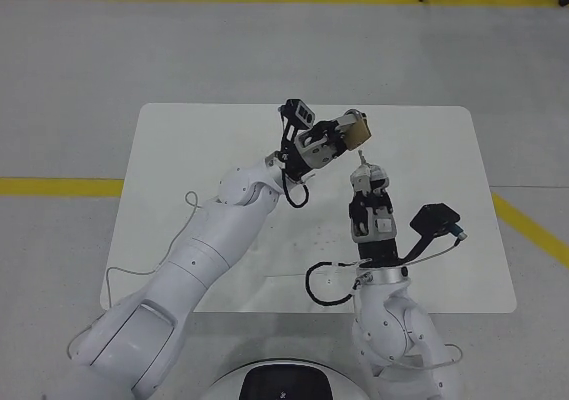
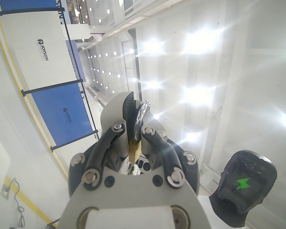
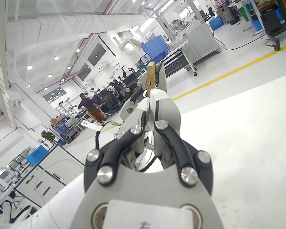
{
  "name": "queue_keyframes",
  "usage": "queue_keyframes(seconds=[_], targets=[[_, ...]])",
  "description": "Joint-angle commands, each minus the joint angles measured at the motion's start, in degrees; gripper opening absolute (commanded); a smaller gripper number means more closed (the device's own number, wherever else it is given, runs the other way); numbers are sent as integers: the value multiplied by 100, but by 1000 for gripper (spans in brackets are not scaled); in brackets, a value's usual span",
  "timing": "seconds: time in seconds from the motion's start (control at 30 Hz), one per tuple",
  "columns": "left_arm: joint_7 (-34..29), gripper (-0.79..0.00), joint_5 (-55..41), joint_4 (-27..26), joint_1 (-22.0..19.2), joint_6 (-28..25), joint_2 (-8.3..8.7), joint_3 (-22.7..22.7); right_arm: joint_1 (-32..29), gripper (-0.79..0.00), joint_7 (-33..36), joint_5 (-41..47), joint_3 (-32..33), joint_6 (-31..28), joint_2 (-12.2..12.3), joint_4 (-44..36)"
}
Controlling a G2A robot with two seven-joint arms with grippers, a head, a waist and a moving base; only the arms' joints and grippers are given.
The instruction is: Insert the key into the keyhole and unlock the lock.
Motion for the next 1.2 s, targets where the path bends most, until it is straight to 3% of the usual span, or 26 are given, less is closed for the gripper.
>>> queue_keyframes(seconds=[0.0,0.93,1.17], targets=[[8,-785,35,-39,30,13,1,-33,14,-785,-26,49,13,23,-8,-2],[62,-785,422,-189,155,232,-69,-288,229,-785,26,64,-28,175,-97,128],[76,-785,714,-162,114,18,-75,-340,232,-785,72,14,-37,199,-112,112]])
